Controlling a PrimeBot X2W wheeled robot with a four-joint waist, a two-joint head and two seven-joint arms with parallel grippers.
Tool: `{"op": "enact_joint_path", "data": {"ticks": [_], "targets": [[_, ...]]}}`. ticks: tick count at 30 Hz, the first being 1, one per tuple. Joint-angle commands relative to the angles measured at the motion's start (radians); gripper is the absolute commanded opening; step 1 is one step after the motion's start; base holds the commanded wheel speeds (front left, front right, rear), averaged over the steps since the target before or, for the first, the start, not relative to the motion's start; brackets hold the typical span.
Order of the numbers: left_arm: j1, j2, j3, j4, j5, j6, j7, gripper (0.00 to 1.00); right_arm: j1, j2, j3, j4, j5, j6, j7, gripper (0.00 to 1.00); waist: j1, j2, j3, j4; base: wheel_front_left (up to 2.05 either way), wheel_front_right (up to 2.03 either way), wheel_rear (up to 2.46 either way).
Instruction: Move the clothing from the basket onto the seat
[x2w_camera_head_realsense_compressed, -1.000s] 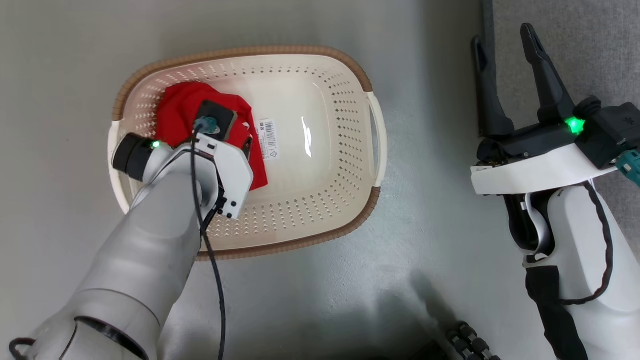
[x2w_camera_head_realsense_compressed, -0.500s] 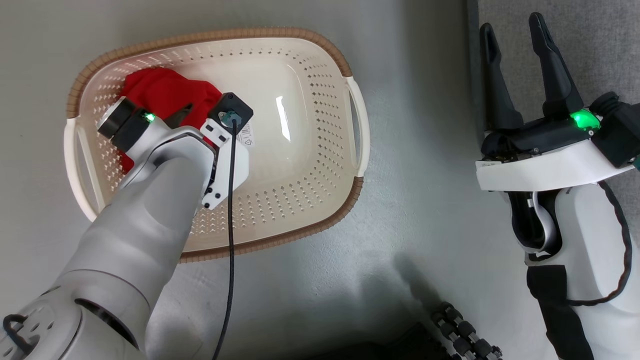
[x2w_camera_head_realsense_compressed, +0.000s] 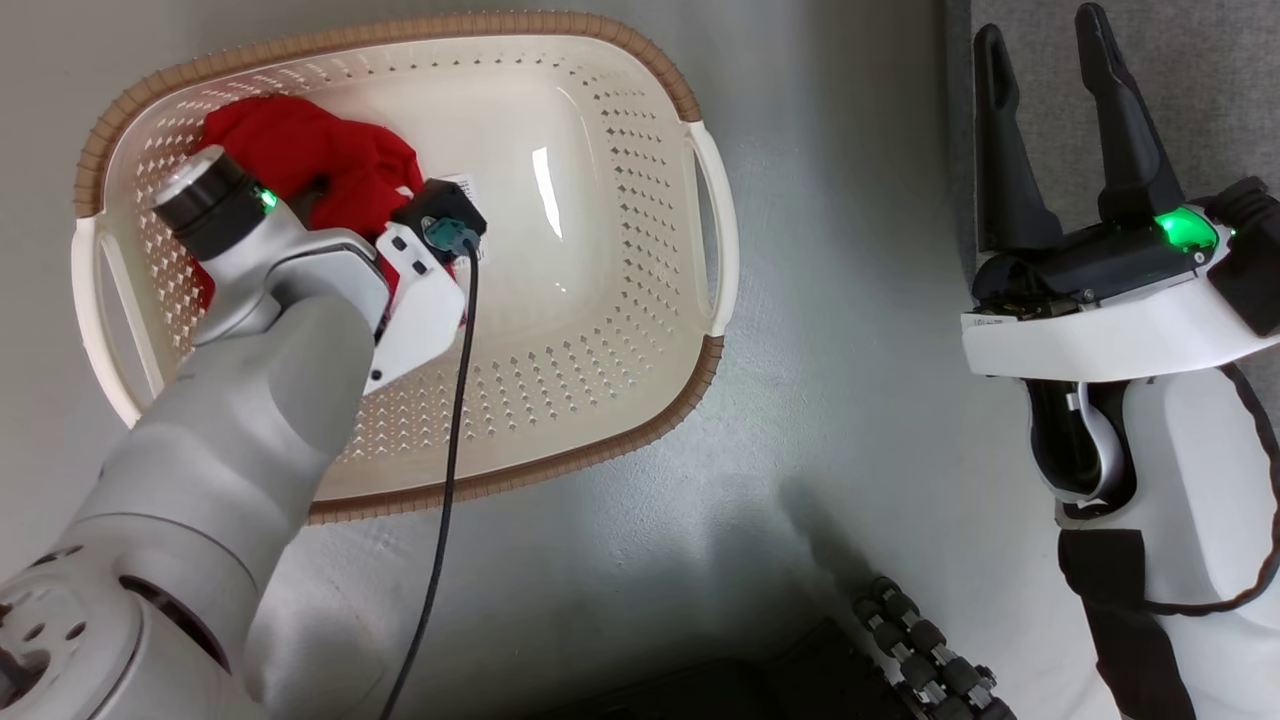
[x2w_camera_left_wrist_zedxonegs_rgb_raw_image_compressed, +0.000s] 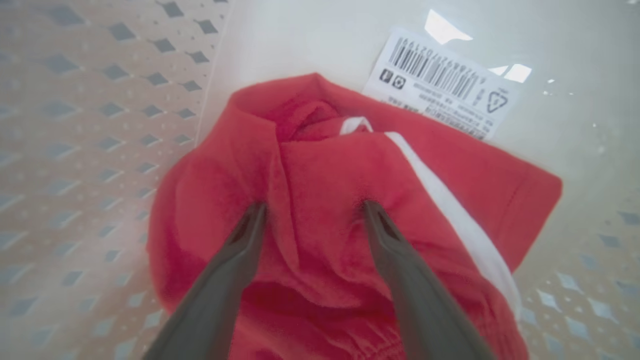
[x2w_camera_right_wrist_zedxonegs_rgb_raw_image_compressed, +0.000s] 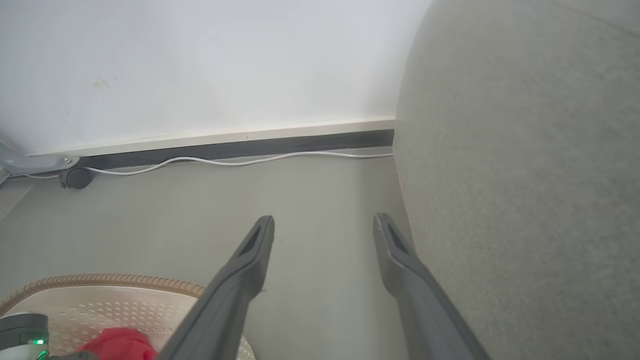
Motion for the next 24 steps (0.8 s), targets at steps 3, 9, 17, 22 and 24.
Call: {"op": "enact_joint_path", "data": {"ticks": [3,9,17,22,24], "targets": [[-0.012,0.015,-0.011,-0.005,0.018,0.003,0.011,1.0,0.037,0.004,0.005,-0.034,0.008,0.003,-0.006,1.0,0.0,0.0,0.006,0.002,0.0,0.0,0.0],[-0.016,0.015,-0.036,-0.004,0.026,-0.011,0.038,1.0,0.043,0.004,0.003,-0.048,0.012,0.003,-0.006,1.0,0.0,0.0,0.013,0.001,0.0,0.0,0.0],[-0.023,0.052,-0.028,-0.004,-0.006,-0.055,0.007,0.0,0.021,0.004,0.008,-0.044,0.025,0.003,-0.006,1.0,0.0,0.0,0.006,-0.023,0.0,0.0,0.0],[0.0,0.069,-0.021,-0.004,-0.028,-0.072,-0.037,0.0,-0.004,0.004,0.008,-0.031,0.028,0.003,-0.006,1.0,0.0,0.0,-0.034,-0.04,0.0,0.0,0.0],[0.013,0.061,-0.02,-0.004,-0.037,-0.082,-0.054,0.0,-0.007,0.004,0.006,-0.022,0.021,0.003,-0.006,1.0,0.0,0.0,-0.06,-0.039,0.0,0.0,0.0]]}}
